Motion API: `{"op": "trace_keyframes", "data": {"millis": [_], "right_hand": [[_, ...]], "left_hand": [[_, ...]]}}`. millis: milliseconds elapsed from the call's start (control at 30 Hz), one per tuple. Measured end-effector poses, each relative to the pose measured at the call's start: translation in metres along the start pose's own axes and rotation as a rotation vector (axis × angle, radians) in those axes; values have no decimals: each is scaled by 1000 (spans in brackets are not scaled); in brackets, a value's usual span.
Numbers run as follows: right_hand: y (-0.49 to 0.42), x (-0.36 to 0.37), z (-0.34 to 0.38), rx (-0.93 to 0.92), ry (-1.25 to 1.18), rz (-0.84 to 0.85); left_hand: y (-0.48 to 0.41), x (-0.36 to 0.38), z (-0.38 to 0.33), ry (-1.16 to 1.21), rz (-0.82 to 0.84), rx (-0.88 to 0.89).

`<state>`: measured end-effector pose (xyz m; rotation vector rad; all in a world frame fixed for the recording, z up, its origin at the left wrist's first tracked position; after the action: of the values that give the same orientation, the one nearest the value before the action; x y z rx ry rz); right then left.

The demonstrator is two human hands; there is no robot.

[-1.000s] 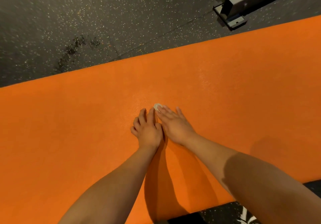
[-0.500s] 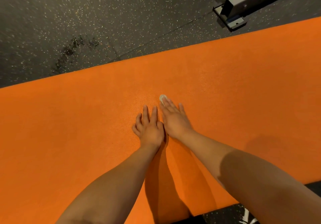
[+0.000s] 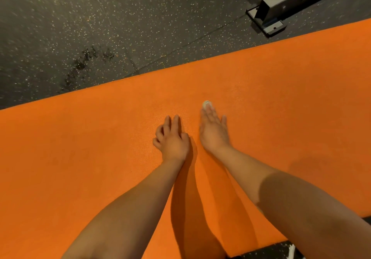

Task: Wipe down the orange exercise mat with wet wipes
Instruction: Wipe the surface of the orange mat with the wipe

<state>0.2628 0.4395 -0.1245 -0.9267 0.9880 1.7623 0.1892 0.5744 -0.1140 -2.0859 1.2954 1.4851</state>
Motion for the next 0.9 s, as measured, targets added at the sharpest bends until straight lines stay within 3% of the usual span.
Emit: {"op": "trace_keyframes", "data": {"millis": [100,167,233,367,433,533,667,733,900], "right_hand": [[1,16,36,-272,0,138],[0,18,33,-354,38,142],[-7,7,11,-279,67,59],[-21,-24,-44,122,91,-115],[-23,-23,-36,139,53,-135],[-21,-4,9,-80,-49,-51],[-19,8,31,-296,27,61],[-29,-1,10,-236,76,9],[-54,-31,-57,256,13,-165]], "left_hand": [[-13,1,1,21,18,-53],[-13,6,2,-38,45,-35],[-12,9,2,-67,64,-16],[-15,12,3,-80,68,-11],[-15,12,2,-100,57,-4],[-16,11,0,-65,25,-12],[-36,2,-5,-49,-44,6],[-47,4,-9,-72,-8,35],[-47,11,-9,-81,30,38]]}}
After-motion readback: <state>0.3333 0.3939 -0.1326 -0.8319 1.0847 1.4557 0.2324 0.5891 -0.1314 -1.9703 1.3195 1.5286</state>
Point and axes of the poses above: each hand's wrist, its own y-axis away from the middle knuckle, its own x-axis out of the palm, z = x × y, the point moved 7 cm from there along -y, towards the middle knuckle, and after that the axes turned 6 degrees about -z, right-handed, at the moved point
